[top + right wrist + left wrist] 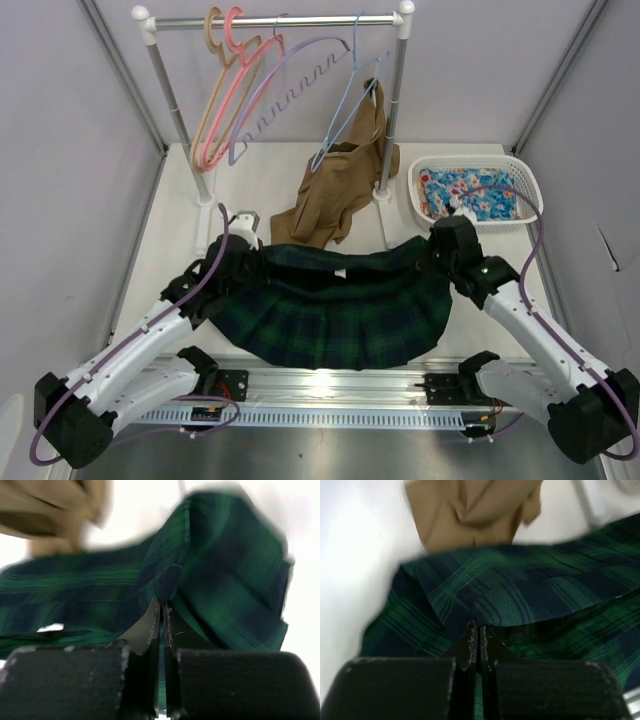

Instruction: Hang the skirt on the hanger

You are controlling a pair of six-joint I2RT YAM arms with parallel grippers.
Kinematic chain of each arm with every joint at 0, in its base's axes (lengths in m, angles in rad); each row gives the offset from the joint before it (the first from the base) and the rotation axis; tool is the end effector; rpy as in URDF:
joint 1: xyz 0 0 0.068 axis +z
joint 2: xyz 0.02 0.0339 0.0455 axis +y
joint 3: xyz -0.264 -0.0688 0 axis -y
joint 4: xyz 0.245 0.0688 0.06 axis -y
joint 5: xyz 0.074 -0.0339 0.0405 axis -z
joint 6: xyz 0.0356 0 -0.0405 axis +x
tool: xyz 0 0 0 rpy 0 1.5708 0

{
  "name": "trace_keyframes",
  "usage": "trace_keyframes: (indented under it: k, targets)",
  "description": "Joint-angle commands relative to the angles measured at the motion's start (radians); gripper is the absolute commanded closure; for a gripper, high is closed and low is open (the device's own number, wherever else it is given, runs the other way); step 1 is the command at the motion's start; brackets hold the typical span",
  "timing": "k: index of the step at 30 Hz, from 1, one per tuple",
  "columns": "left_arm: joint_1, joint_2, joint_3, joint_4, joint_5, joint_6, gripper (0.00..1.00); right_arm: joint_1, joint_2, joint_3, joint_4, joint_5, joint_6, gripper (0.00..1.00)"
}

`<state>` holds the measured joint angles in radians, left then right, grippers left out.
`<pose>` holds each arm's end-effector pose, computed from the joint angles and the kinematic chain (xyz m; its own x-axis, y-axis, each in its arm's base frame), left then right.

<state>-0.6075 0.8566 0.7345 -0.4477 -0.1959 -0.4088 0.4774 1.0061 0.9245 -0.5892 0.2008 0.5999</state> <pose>0.1594 -0.1023 0.2839 -0.5755 -0.0748 -0.8144 0.2142 0.9473 -0.2384 0.1925 0.0916 0.3087 -0.6316 0.2961 -0.7165 0.0546 0.9389 0.3399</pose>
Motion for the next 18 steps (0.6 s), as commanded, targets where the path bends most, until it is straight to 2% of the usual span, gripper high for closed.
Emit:
trace_keyframes:
  k: [1,4,8,10,11,13,14,17,18]
  targets:
    - [0.031,-0.01,-0.136,0.168,0.141,-0.134,1.0,-0.039,-0.05,-0.172,0.129,-0.063,0.083,1.0]
    - [0.045,0.054,-0.214,0.263,0.197,-0.168,1.0,-0.069,-0.041,-0.275,0.176,-0.096,0.116,1.0]
    - [0.046,0.15,-0.244,0.325,0.23,-0.179,1.0,-0.077,0.012,-0.303,0.2,-0.1,0.117,1.0]
    - [0.045,0.185,-0.242,0.345,0.237,-0.179,1.0,-0.077,0.034,-0.308,0.218,-0.103,0.11,0.93]
    - [0.046,0.191,-0.239,0.351,0.242,-0.179,1.0,-0.077,0.037,-0.306,0.223,-0.103,0.106,0.84]
    - [0.046,0.19,-0.239,0.36,0.243,-0.183,0.98,-0.077,0.045,-0.296,0.223,-0.104,0.098,0.76]
    - [0.045,0.185,-0.233,0.359,0.24,-0.183,0.95,-0.077,0.043,-0.29,0.216,-0.103,0.098,0.72]
    - [0.046,0.157,-0.204,0.325,0.23,-0.173,0.85,-0.077,0.025,-0.267,0.19,-0.094,0.089,0.48]
    - [0.045,0.15,-0.193,0.314,0.219,-0.165,0.82,-0.076,0.019,-0.259,0.172,-0.089,0.087,0.45]
